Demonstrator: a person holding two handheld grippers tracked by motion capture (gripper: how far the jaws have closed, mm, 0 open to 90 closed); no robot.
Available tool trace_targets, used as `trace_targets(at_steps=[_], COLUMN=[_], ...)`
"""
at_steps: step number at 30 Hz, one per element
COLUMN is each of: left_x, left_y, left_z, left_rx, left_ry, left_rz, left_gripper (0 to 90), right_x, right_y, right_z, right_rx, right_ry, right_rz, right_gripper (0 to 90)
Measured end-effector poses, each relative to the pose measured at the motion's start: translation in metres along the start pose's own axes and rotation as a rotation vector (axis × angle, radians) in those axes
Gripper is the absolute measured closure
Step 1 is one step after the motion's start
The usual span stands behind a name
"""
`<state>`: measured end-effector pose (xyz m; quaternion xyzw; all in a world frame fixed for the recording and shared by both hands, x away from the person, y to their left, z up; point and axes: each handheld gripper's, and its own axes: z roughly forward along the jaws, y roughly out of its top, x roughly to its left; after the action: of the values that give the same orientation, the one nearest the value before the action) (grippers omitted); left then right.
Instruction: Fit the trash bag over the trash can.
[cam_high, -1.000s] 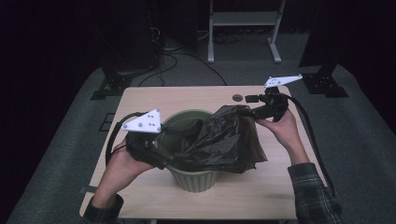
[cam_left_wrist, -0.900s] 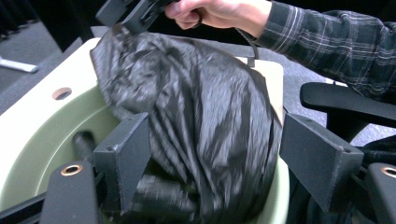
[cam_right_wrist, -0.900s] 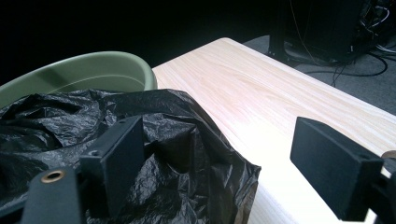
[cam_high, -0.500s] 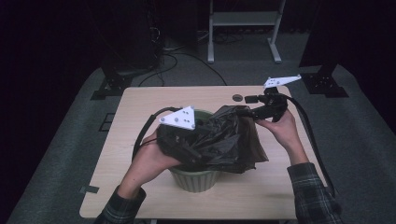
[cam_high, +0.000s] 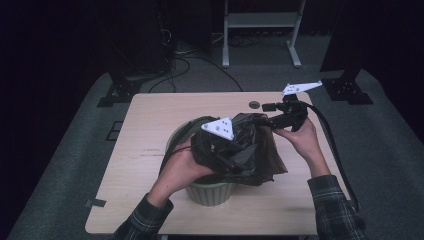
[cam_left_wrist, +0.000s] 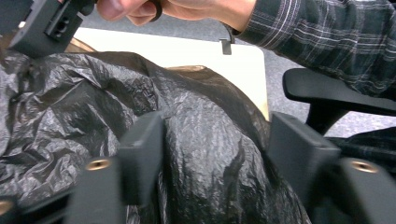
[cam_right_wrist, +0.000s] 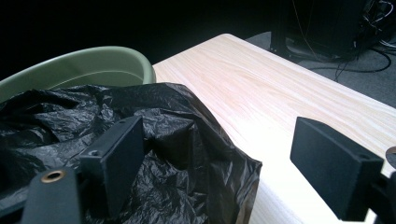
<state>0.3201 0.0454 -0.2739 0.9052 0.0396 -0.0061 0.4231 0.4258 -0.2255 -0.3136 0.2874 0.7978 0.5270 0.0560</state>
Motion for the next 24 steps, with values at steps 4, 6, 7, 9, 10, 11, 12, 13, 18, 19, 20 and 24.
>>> trace_targets(at_steps=[4,6,7,9,10,11,12,13,18,19,20,24], left_x=[0.004,0.006,0.007,0.009,0.010,0.011,0.013,0.014,0.021,0.021,0.022,0.026], left_y=[0.000,0.000,-0.001,-0.002,-0.003,-0.005,-0.007,-0.008,-0.022,-0.024,-0.028,-0.041], left_z=[0.000,-0.001,-0.003,-0.008,-0.012,-0.015,-0.019,-0.022,-0.047,-0.050,-0.056,-0.070], left_rx=[0.017,0.021,0.017,0.004,0.000,-0.005,-0.018,-0.021,-0.062,-0.071,-0.081,-0.092], left_ry=[-0.031,-0.033,-0.028,-0.010,0.003,0.016,0.030,0.038,0.102,0.113,0.129,0.184], left_rz=[-0.009,-0.017,-0.023,-0.032,-0.036,-0.045,-0.053,-0.060,-0.097,-0.105,-0.115,-0.145], left_gripper=[70.6,81.7,85.7,89.9,90.0,90.0,90.0,90.0,90.0,90.0,90.0,90.0], right_x=[0.000,0.001,0.001,0.001,0.000,0.000,0.000,-0.001,-0.002,-0.001,-0.001,0.003], right_y=[0.000,-0.001,-0.001,-0.001,-0.002,-0.002,-0.003,-0.003,-0.007,-0.009,-0.010,-0.017], right_z=[-0.002,-0.002,-0.003,-0.004,-0.005,-0.005,-0.006,-0.008,-0.016,-0.019,-0.020,-0.027], right_rx=[-0.002,-0.002,-0.002,-0.006,-0.008,-0.006,-0.007,-0.008,-0.023,-0.025,-0.028,-0.037], right_ry=[-0.001,-0.001,-0.001,-0.002,-0.002,-0.004,-0.005,-0.006,-0.010,-0.011,-0.012,-0.005], right_rz=[-0.003,-0.002,-0.003,-0.001,-0.001,-0.001,0.002,0.003,0.007,0.008,0.008,0.005], right_gripper=[16.2,16.2,16.2,16.2,16.1,16.2,16.2,16.2,16.1,16.2,16.2,16.1])
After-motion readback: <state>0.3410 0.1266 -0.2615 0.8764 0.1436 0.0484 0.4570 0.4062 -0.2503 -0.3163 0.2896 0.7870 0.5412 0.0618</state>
